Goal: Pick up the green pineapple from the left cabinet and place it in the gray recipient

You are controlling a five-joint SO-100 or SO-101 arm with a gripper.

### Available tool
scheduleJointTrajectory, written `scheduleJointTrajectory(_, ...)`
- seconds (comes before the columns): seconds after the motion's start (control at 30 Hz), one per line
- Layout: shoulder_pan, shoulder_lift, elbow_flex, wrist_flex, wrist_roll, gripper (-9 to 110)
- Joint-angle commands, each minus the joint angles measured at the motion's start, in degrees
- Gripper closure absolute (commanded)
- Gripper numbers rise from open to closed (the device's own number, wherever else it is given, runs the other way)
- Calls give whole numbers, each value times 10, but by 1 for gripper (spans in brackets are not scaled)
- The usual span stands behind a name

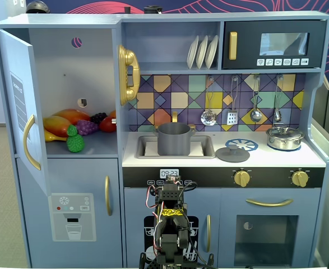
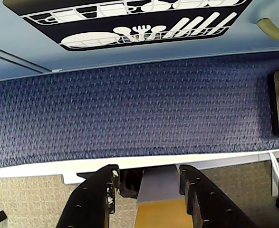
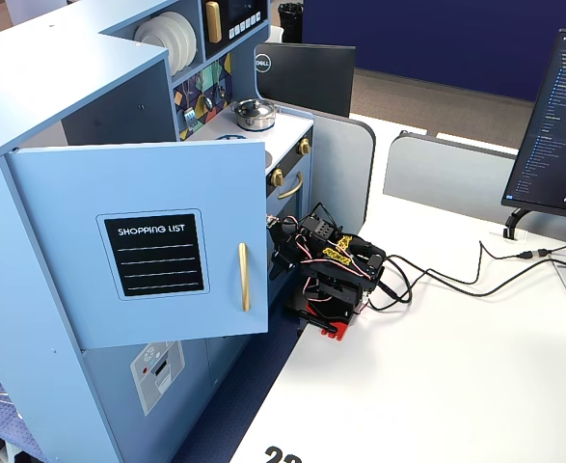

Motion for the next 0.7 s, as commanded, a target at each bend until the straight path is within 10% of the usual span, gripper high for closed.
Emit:
scheduleJointTrajectory(0.0,-1,-4,11,93,33,101)
scheduleJointTrajectory(0.67,-118,-5,-1,-55,-20,101)
